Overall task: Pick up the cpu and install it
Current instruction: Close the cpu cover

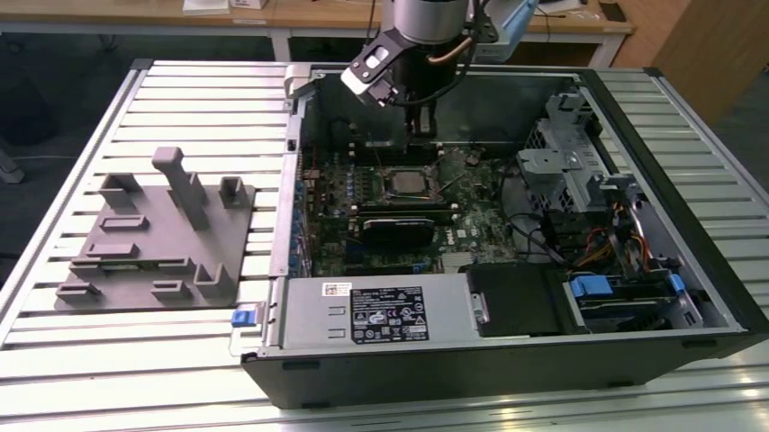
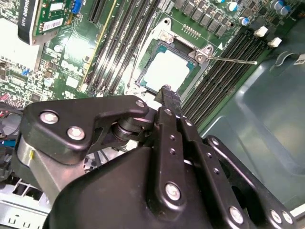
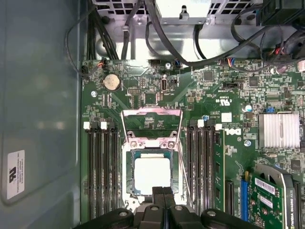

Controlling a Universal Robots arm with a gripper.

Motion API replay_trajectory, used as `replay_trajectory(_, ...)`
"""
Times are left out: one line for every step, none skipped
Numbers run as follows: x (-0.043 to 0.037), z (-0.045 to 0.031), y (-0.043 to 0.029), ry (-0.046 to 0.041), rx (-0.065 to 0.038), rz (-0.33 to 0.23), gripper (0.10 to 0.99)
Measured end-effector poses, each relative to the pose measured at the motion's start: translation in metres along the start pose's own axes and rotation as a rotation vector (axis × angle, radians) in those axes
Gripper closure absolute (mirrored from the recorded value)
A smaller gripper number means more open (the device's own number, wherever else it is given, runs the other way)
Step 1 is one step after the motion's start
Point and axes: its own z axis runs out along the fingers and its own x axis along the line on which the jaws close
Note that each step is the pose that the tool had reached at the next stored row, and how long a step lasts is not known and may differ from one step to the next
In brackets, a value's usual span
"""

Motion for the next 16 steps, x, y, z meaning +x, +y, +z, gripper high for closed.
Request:
replay_trajectory(0.0,-0.0015,0.0001,0.0001,0.0,0.0,0.98)
replay_trajectory(0.0,-0.0031,0.0001,0.0,0.0,0.0,0.98)
replay_trajectory(0.0,-0.0036,0.0002,0.0001,0.0,0.0,0.98)
replay_trajectory(0.0001,-0.0036,0.0007,0.0004,0.0,0.0,0.98)
replay_trajectory(0.0001,-0.0036,0.002,0.0003,0.0,0.0,0.98)
replay_trajectory(0.0002,-0.0036,0.0039,0.0001,0.0,0.0,0.98)
replay_trajectory(0.0002,-0.0035,0.0065,0.0002,0.001,0.0,0.98)
replay_trajectory(0.0003,-0.0034,0.0097,0.0002,0.001,0.0,0.98)
replay_trajectory(0.0004,-0.0033,0.0128,0.0002,0.001,0.0,0.98)
replay_trajectory(0.0004,-0.0032,0.0146,0.0002,0.002,0.0,0.98)
replay_trajectory(0.0004,-0.0032,0.0159,0.0002,0.002,0.0,0.98)
replay_trajectory(0.0005,-0.0031,0.0176,0.0002,0.002,0.0,0.98)
replay_trajectory(0.0006,-0.0031,0.0188,0.0001,0.002,0.0,0.98)
replay_trajectory(0.0006,-0.0029,0.0199,0.0002,0.002,0.0,0.98)
replay_trajectory(0.0006,-0.0029,0.021,0.0002,0.002,0.0,0.98)
replay_trajectory(0.0007,-0.0028,0.022,0.0002,0.002,0.0,0.98)
